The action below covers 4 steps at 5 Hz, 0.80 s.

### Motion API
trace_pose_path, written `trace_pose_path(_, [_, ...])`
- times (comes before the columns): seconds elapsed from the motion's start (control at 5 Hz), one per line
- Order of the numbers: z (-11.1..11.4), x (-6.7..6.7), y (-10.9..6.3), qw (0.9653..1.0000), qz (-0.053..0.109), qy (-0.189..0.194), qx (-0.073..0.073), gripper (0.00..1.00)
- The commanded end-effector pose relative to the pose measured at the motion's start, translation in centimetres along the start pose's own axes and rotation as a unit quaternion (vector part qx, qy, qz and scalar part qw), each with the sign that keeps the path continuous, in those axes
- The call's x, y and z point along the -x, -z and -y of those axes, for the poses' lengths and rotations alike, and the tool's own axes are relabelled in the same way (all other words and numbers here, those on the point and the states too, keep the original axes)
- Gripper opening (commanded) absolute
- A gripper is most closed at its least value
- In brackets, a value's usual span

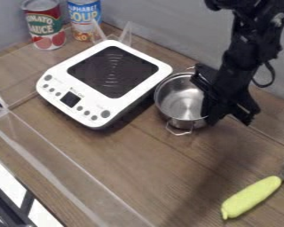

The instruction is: Remove silver pot from the white and black stove top and place it on the table

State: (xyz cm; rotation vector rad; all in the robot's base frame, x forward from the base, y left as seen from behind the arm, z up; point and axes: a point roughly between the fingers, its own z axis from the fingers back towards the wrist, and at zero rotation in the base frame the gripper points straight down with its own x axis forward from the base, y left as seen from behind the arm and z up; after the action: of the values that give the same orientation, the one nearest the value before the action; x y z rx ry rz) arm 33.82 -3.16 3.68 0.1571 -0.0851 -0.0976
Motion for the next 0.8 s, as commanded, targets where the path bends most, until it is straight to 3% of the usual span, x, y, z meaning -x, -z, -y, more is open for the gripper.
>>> trace_pose_path(0.0, [-1.2, -0.4, -1.3, 0.9991, 0.03, -0.032, 0.001, 0.0])
trace_pose_path(0.2, [-2.0, 0.0, -1.4, 0.9978, 0.033, -0.058, 0.001, 0.0])
trace_pose_path(0.6, [-2.9, -0.7, -1.6, 0.9969, 0.038, -0.068, 0.009, 0.0])
